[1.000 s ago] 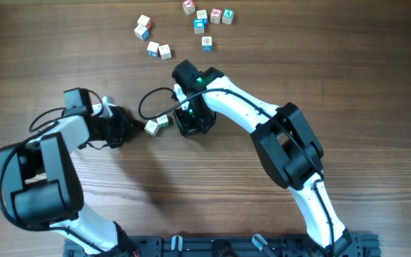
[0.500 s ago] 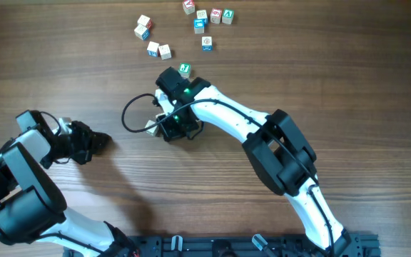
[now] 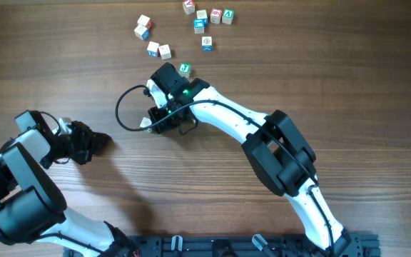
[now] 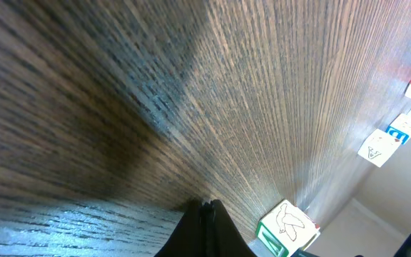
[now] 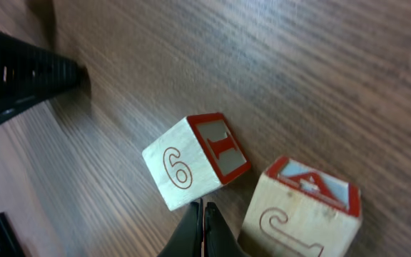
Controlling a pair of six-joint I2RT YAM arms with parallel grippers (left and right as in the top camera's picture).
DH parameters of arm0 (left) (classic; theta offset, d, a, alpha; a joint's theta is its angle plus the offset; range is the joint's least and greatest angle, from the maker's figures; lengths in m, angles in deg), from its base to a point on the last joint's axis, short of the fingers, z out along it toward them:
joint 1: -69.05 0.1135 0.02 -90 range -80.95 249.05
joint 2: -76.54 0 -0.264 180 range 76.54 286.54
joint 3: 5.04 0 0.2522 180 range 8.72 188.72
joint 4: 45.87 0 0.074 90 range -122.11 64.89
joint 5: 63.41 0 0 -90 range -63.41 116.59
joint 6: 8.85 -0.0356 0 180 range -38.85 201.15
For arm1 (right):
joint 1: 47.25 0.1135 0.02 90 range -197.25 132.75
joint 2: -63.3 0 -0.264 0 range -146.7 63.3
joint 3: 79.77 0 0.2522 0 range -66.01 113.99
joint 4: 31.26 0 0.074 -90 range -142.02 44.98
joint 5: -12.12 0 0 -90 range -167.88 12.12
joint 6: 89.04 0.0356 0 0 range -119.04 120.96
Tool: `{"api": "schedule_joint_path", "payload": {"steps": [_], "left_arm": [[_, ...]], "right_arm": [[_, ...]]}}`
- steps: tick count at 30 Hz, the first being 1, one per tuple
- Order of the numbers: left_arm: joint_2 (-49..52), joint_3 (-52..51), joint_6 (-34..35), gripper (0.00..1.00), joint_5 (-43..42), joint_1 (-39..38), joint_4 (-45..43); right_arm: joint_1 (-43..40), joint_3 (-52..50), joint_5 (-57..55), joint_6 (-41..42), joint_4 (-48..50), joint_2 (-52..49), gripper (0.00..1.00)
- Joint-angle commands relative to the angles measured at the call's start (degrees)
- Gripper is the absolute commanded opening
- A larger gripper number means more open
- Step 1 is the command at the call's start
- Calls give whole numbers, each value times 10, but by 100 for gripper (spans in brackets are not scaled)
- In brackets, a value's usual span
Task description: Form a horizontal line
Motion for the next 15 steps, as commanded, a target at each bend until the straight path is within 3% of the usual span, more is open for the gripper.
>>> {"api": "schedule_joint_path", "payload": {"steps": [1,7,12,15], "left_arm": [[34,-27,-3,4,149,8,15],[34,-27,-3,4,81,-5,-4],[34,-27,-38,4,-30,-58,-96],[34,-27,-37,4,-43,-99,-143]], "right_arm": [[2,-5,-18,2,8,0,4],[0,-1,-31,0,-34,9,5],[-3,5,-45,-20,-109,75,5],[-12,5,-75,-30,-162,140,4]]}}
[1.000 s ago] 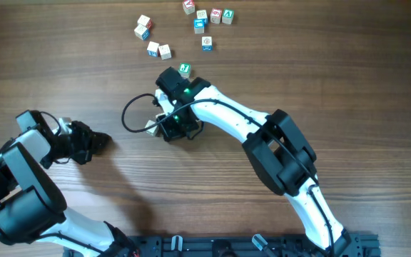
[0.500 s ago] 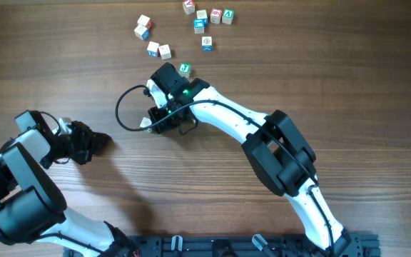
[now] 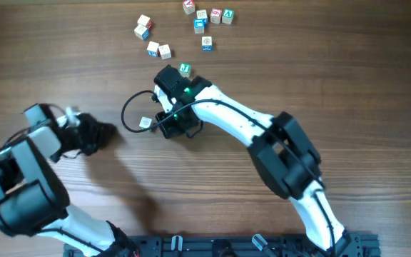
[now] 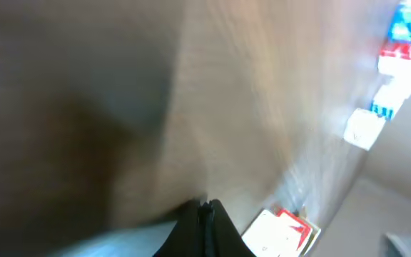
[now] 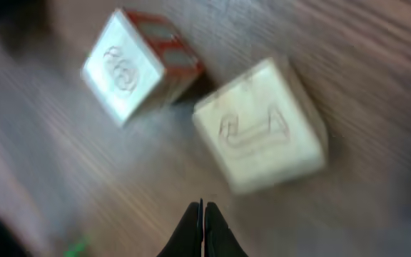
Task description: Form a horizontal line
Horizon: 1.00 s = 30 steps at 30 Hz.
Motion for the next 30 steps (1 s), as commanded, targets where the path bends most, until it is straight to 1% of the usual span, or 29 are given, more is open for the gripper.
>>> {"api": "schedule_joint_path", "payload": {"steps": [1,5,8,10,14,19,23,26,30], "left_arm": [[22,-14,-21,4,0,-63,-44],[22,-14,-21,4,26,-103,-74],[22,-14,-19,4,61,-119,-70],[22,-14,-19,4,68,-124,-65],[22,-14,-17,4,55,-125,-65],[22,-14,-17,4,54,-129,-51],[22,-14,-17,4,56,-129,-34],[22,-14,-17,4,56,-129,-18],[22,-14,-16,4,56,-129,-1]], "right_arm": [[-15,5,-54,-22,-43,129,4],[-34,5,-148,-19,-57,169,4],[-56,-5,-204,-20,-37,161,4],[-77,-20,-210,-19,-12,146,4],[-116,-51,-203,-5,49,100,4],[-134,-53,-119,-6,114,28,4],[-134,-53,-126,34,106,2,4],[-133,-53,-122,41,84,2,4],[-125,-53,-68,38,53,2,4]]}}
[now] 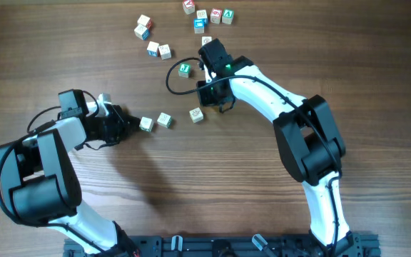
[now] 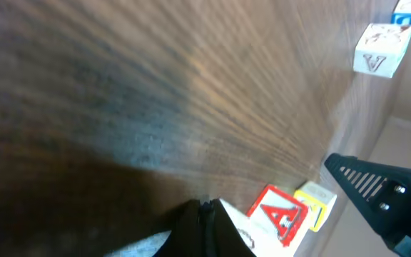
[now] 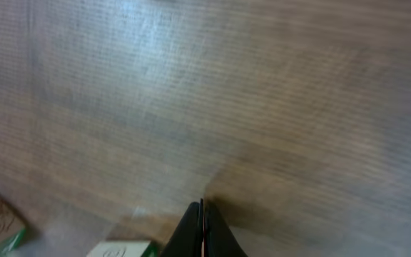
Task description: Form a horizontal line
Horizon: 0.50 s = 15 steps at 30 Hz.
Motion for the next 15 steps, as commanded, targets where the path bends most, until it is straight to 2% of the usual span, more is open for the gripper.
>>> {"api": "schedule_joint_path", "payload": {"steps": [1,12,15], "left_arm": [[15,-15,-7,4,54,-5,22],[15,-15,53,4,54,-8,22],[15,-15,53,4,54,-17,18]], "right_arm": [[10,-1,67,11,-19,-1,4],[21,-1,188,10,-30,-1,4],[21,-1,182,11,-30,-1,4]]}}
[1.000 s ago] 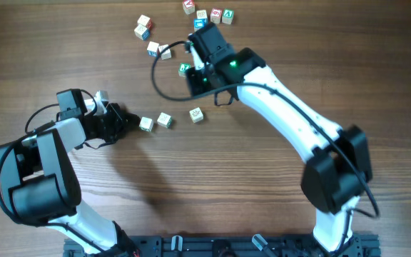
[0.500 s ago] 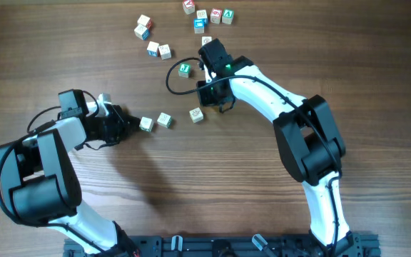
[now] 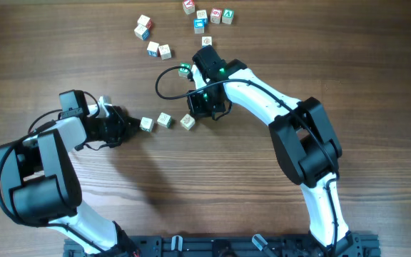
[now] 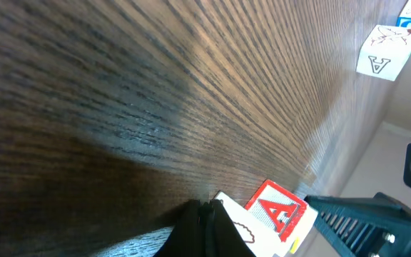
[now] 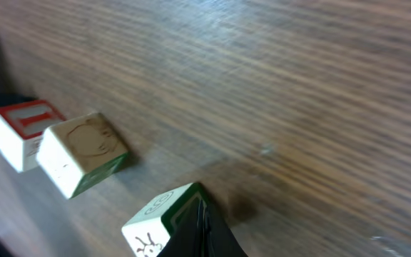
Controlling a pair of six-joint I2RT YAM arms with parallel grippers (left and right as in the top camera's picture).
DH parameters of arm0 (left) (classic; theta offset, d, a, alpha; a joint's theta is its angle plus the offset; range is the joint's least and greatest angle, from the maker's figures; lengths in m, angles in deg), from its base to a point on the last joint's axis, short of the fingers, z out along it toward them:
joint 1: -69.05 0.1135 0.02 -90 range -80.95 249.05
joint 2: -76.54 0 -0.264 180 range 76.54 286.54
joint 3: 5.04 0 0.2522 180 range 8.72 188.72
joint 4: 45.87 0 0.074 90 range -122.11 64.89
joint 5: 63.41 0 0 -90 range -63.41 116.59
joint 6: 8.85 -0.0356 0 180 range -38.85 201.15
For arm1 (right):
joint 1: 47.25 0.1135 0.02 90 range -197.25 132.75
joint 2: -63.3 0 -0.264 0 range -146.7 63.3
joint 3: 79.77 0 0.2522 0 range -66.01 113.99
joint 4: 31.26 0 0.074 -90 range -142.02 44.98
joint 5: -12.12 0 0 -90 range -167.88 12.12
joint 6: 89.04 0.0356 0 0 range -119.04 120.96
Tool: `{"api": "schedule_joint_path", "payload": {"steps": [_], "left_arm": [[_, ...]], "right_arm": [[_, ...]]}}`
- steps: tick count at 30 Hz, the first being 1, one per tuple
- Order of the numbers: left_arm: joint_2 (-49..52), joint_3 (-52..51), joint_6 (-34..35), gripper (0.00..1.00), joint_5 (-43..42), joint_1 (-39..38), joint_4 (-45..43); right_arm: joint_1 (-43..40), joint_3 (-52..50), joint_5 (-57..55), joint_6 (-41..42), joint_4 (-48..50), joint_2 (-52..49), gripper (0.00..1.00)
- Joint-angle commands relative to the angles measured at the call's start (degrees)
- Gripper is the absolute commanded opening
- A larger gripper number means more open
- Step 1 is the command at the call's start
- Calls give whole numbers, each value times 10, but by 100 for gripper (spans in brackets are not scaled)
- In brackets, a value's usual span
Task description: Form a horizontal line
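Three small wooden letter blocks lie in a rough row mid-table: a red-faced block, a tan block and a green-edged block. My left gripper is shut, its tip against the red "A" block. My right gripper is shut too, its tip touching the green-edged block. Beyond that block in the right wrist view lie the tan block and the red block. Neither gripper holds anything.
Several more letter blocks are scattered at the far side, among them a pair, another pair, a cluster and a green block beside the right arm. A black cable loops off the right wrist.
The green-edged block now lies lower and further left, closer to the tan block, with my right gripper down against it. My left gripper and the other two blocks have not moved.
At first my right gripper was beside two blocks mid-table while my left gripper sat far left. Later the left tip rested against the red block, with the tan one beside it and a third block apart. Now the third sits near the row's right end.
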Motion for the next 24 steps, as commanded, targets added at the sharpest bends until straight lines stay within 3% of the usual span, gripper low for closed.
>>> {"api": "schedule_joint_path", "payload": {"steps": [1,10,19,24], "left_arm": [[15,-15,18,4,58,-19,8],[15,-15,18,4,78,-36,-6],[15,-15,18,4,99,-36,-2],[15,-15,18,4,99,-36,1]], "right_arm": [[1,-1,18,7,-3,-1,4],[1,-1,-158,51,-85,-1,4],[1,-1,3,2,-98,-1,5],[1,-1,35,2,-79,-1,4]]}}
